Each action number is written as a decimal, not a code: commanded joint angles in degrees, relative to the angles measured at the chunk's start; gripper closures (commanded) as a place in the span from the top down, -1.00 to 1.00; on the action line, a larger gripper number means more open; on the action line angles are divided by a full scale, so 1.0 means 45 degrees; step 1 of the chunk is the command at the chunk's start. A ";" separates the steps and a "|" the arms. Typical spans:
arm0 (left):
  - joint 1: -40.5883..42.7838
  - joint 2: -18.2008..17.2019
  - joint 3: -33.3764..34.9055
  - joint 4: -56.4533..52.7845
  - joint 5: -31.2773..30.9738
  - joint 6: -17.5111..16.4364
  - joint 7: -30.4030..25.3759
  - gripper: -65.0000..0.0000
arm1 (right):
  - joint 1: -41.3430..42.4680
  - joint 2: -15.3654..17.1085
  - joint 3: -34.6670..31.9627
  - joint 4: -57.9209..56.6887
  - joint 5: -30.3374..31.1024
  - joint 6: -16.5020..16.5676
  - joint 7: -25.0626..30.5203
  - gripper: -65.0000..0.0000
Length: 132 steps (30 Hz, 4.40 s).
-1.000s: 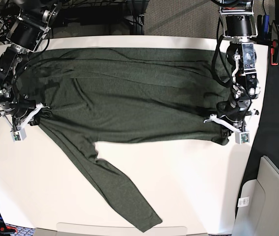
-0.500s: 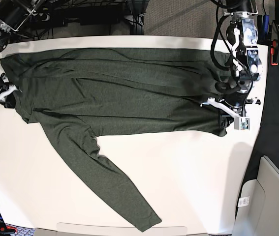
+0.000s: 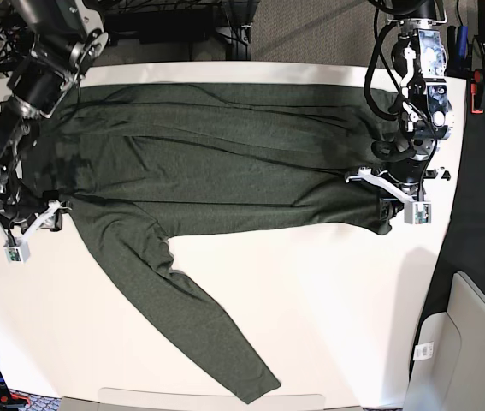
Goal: Fold the T-shirt properly
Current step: 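Pull the held hem edges with both grippers toward the collar fold, then move the right gripper to the loose sleeve cuff and grasp it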
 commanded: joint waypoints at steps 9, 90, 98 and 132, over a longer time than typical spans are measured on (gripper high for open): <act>-0.0127 -0.0102 -0.0080 0.0214 0.0012 0.0019 -0.0281 -1.00 | 0.1803 0.0085 -0.1193 -0.3493 -0.0606 -0.0026 0.2901 -0.08; 0.2315 -0.0161 -0.0783 0.1484 0.0071 -0.0001 0.2278 -0.99 | -0.6656 0.3308 0.1757 0.3599 1.2269 -0.0026 -0.2276 -0.99; 0.2022 -0.0161 -0.0861 0.0488 0.0090 0.0058 0.2434 -0.80 | -0.6382 0.3328 0.1777 0.3540 1.2230 -0.0026 -0.1612 -0.98; 0.1768 -0.0161 -0.0861 0.0507 0.0071 0.0019 0.2297 -0.07 | 0.3972 -0.0247 -0.2931 -0.6775 0.0332 -0.1560 0.5538 -0.02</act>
